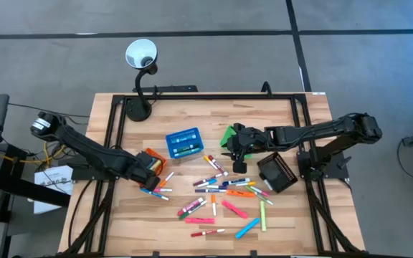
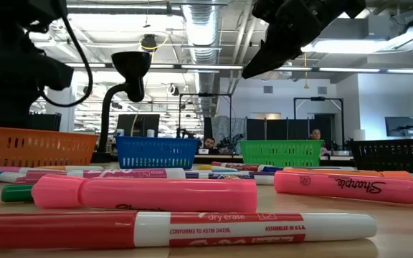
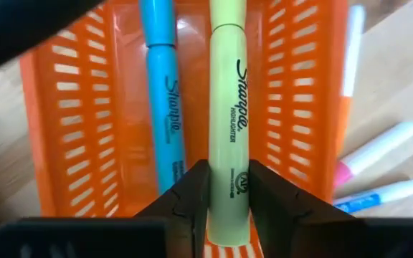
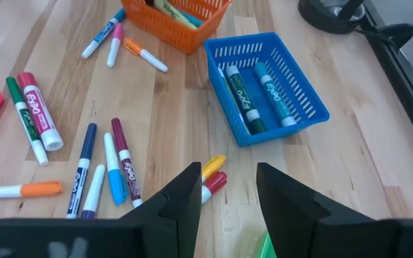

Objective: Pick & Place Markers
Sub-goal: Put the left light green highlighter pen into the orange basket, then put the red marker pen into the blue basket

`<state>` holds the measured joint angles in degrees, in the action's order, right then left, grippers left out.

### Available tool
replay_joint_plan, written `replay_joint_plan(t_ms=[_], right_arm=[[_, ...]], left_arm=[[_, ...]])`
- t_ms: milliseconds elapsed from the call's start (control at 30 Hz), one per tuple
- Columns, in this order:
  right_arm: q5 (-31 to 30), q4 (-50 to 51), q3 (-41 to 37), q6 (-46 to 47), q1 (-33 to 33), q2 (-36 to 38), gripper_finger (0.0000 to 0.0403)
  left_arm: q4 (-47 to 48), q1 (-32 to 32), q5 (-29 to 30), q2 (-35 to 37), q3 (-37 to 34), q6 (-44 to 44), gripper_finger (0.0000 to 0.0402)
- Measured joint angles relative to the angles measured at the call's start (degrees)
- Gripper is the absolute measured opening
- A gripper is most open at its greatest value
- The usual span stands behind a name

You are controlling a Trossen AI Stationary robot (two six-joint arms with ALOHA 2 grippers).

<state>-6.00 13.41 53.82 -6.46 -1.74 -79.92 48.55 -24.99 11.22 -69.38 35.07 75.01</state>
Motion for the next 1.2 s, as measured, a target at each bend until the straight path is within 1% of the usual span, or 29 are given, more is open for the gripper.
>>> replay_joint_plan(t_ms=[100, 233, 367, 433, 500, 567, 667, 767, 833, 900, 933, 1000, 1200], right_arm=[[0.01, 0.22, 0.00, 0.72, -0.05, 0.00, 0.0124], [0.00, 0.22, 0.00, 3.86, -0.13, 0.00, 0.0124], [0.00, -0.82, -1.10, 6.70, -0.13, -0.06, 0.0127], [-0.01, -1.11, -1.51, 8.71, -0.13, -1.87, 0.0135], [-0.01, -0.28, -1.75, 9.71, -0.13, -4.09, 0.0147], [0.02, -2.55, -1.20, 9.88, -0.11, -7.06, 0.0160], [0.06, -2.54, 0.47, 9.94, 0.30, -12.06, 0.0175], [0.17, -0.58, 3.27, 9.98, 0.81, -16.81, 0.0182], [0.06, 1.97, 5.70, 10.63, 1.21, -19.87, 0.0182], [0.17, 6.20, 7.90, 11.57, 1.67, -22.66, 0.0178], [0.20, 7.19, 9.25, 12.07, 1.97, -24.09, 0.0175], [0.49, 9.58, 11.27, 12.56, 2.29, -26.16, 0.0169], [3.34, 10.59, 14.93, 12.65, 2.27, -30.31, 0.0148]], left_arm=[[0.12, -0.01, -0.16, -1.51, -0.29, -0.07, 0.0093], [0.00, -0.01, -0.15, -2.24, -0.29, -0.17, 0.0112], [-0.02, -0.01, 0.21, -1.34, 0.21, -0.20, 0.0127], [-0.36, -0.02, 1.12, -0.32, 1.93, -0.23, 0.0127], [-0.57, -0.10, 3.72, 0.97, 3.93, -1.36, 0.0121], [-1.02, -0.10, 6.81, 2.54, 5.88, -4.28, 0.0114], [-1.96, -0.01, 12.97, 4.78, 8.11, -8.37, 0.0104], [-5.54, 0.01, 20.05, 6.59, 8.39, -14.95, 0.0099], [-8.00, 0.15, 25.58, 6.87, 8.39, -18.75, 0.0097], [-10.12, 0.24, 29.60, 6.77, 8.37, -21.80, 0.0097], [-10.75, 0.51, 30.71, 6.69, 8.37, -23.20, 0.0097], [-11.39, 1.08, 30.94, 6.56, 8.37, -25.10, 0.0097], [-11.91, 1.89, 30.82, 6.12, 8.26, -25.29, 0.0097]])
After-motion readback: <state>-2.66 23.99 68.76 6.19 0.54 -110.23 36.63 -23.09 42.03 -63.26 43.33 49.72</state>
